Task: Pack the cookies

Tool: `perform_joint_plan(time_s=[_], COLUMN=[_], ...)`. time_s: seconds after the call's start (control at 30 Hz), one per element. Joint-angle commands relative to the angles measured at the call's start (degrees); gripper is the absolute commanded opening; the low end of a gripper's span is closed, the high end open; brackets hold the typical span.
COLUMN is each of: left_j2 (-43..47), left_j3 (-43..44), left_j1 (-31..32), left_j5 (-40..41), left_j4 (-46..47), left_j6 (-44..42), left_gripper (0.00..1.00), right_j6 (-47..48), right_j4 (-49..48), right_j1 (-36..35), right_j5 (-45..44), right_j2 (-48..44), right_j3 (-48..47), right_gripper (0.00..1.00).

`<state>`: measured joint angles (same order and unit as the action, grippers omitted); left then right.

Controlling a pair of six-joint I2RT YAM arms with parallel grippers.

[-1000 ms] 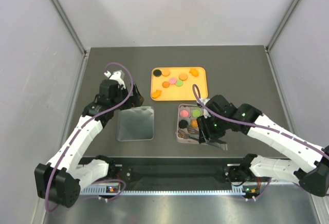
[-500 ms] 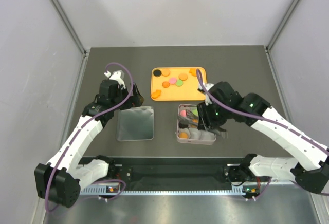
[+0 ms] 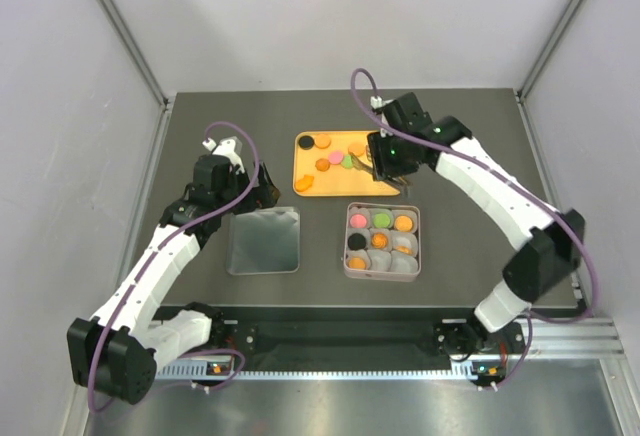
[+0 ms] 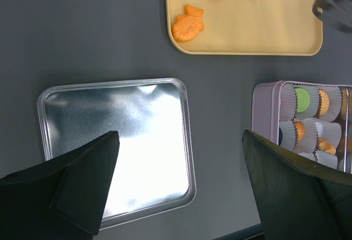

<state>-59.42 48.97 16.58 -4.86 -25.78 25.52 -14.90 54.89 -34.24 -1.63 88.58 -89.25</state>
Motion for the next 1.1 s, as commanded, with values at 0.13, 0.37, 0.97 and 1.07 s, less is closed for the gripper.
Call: perform_joint_plan(time_s=[0.13, 0.37, 0.97, 1.07], left_j2=[0.71, 0.44, 0.18, 0.18], left_j3=[0.34, 0.34, 0.25, 0.25], left_j1=[-0.14, -0.23, -0.23, -0.23], left_j5=[0.82, 1.00, 0.91, 0.82], left_j4=[1.08, 1.00, 1.00, 1.08], left_j6=[-0.38, -0.38, -0.38, -0.38], left_gripper=[0.98, 0.98, 0.98, 0.98], right_j6=[2.68, 2.15, 0.66, 0.66], right_j4=[-6.29, -7.43, -8.66, -8.66], right_j1=[3.74, 5.76, 5.94, 5.94], right_j5=[-4.60, -3.56, -1.89, -1.89], right_j2=[16.51, 24.09, 29.11, 29.37], right_j3=[-12.95, -19.38, -21.40, -21.14], right_gripper=[0.44, 0.46, 0.48, 0.48])
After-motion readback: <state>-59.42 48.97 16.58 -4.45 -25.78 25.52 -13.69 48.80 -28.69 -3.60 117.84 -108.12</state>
